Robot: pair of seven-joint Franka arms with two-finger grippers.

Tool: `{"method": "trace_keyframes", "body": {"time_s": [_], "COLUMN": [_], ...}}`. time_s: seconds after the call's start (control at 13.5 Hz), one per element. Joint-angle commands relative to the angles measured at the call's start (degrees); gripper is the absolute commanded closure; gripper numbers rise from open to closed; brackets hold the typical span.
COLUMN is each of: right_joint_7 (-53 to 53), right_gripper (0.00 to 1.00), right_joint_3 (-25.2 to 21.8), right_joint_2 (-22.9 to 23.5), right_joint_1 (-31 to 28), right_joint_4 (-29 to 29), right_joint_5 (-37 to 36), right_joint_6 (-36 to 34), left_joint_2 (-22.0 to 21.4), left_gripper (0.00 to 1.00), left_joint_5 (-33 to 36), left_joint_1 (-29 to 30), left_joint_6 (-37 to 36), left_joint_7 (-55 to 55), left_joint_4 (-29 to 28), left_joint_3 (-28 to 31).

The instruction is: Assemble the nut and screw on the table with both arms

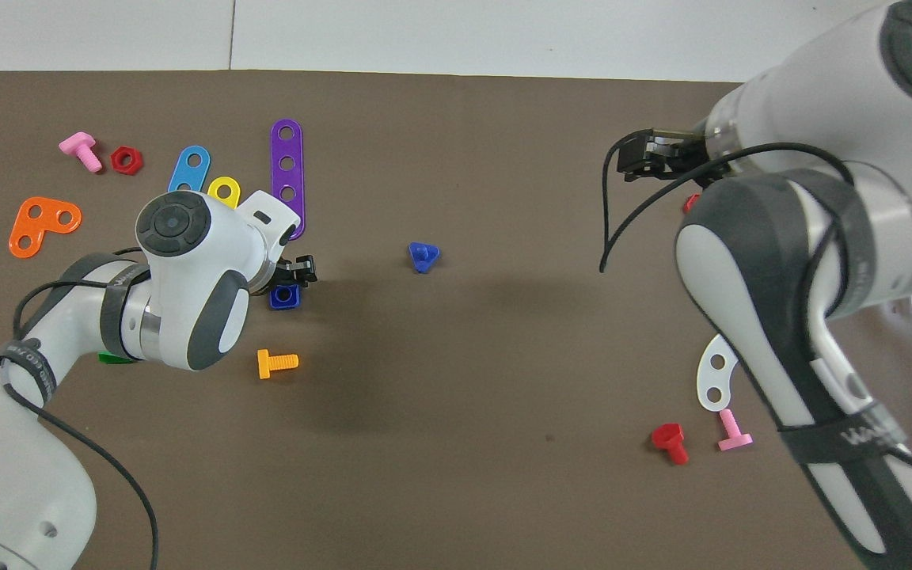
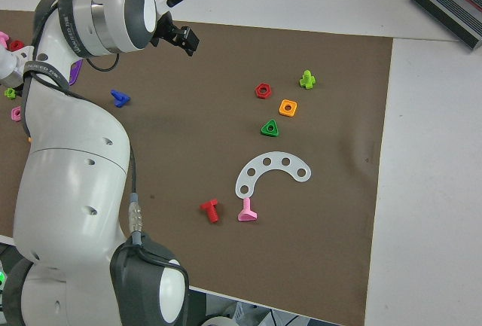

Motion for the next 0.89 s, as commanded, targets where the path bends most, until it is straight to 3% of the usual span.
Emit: {"method": "trace_keyframes", "body": {"time_s": [0.0, 0.45, 0.74, 0.82], "right_joint_7": [-6.8, -16.3, -17.1, -16.7], "right_gripper": [0.0, 0.0, 0.0, 0.0], "right_joint_3": [1.1, 1.0, 1.0, 1.1], "right_joint_2": [-5.1, -9.8, -11.3, -12.3], "right_joint_1": [-6.3, -16.2, -17.3, -16.9], "right_joint_4": [-2.2, -2.3, -1.5, -1.5], "right_joint_5": [-0.1, -0.2, -0.5, -1.5], "right_joint_6": [-5.1, -20.3, -22.0, -21.3], "left_joint_2": [-1.3, -1.5, -1.0, -0.6], "left_gripper": [0.34, 0.46, 0.82, 0.85], "left_joint_5": [0.2, 0.3, 0.3, 0.3], "left_joint_1": [-1.0, -0.9, -0.9, -1.0], "left_joint_6": [-0.4, -3.4, -5.1, -4.9], "left_joint_7": [2.2, 5.4, 5.4, 5.4], "left_joint_4": [-1.8, -1.5, 1.0, 2.5], "left_joint_3": [0.9, 1.0, 0.9, 0.8]}}
